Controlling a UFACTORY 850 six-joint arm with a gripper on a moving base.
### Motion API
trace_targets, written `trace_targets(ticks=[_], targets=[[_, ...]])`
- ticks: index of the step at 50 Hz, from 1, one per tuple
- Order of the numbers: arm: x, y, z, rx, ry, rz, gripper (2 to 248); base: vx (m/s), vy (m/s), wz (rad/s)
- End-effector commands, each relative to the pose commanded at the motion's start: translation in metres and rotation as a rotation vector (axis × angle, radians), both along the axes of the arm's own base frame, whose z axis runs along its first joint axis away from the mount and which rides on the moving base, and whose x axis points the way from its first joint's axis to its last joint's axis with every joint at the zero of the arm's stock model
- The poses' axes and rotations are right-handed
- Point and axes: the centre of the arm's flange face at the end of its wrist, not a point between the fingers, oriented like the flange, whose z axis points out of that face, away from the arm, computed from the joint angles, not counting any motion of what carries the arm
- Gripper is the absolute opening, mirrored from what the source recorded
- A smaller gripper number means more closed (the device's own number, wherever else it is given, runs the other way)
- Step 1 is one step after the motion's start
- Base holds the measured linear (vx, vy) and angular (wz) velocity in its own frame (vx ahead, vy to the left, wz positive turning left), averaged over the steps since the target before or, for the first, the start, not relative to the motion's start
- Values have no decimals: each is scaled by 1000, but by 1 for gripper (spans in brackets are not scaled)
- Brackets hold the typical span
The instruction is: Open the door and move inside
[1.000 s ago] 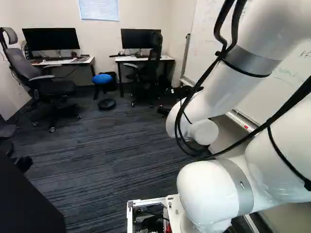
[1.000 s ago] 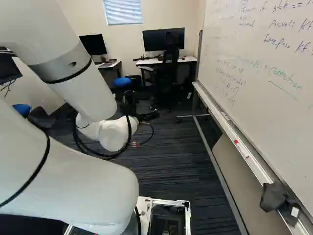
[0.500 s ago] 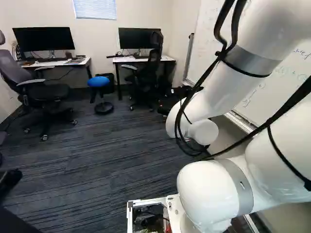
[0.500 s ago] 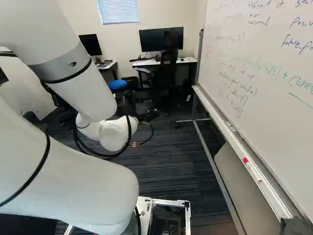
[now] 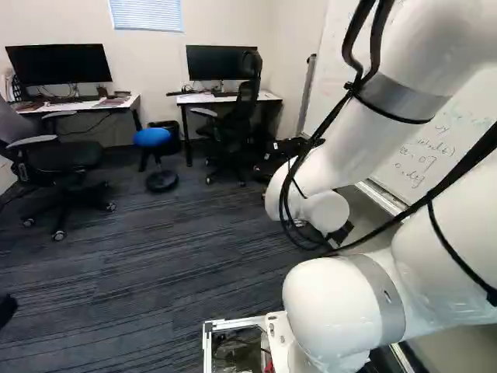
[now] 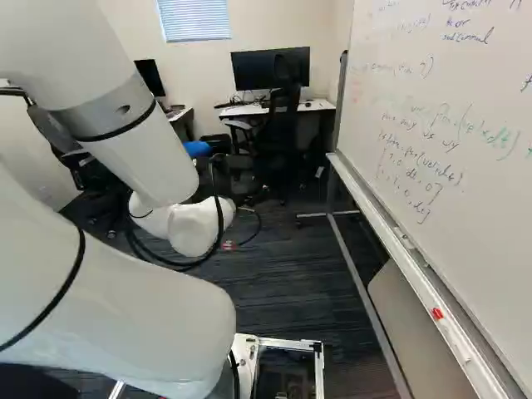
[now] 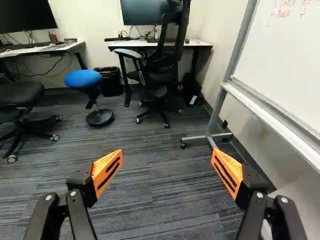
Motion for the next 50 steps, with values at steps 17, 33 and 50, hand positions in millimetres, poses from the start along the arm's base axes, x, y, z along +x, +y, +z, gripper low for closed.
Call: trace_targets(ticks=[17, 33, 50], targets=[[0, 0, 0, 0, 0, 0, 247, 244, 2, -18], [0, 0, 0, 0, 0, 0, 247, 239, -1, -26], [0, 0, 0, 0, 0, 0, 247, 220, 0, -24]])
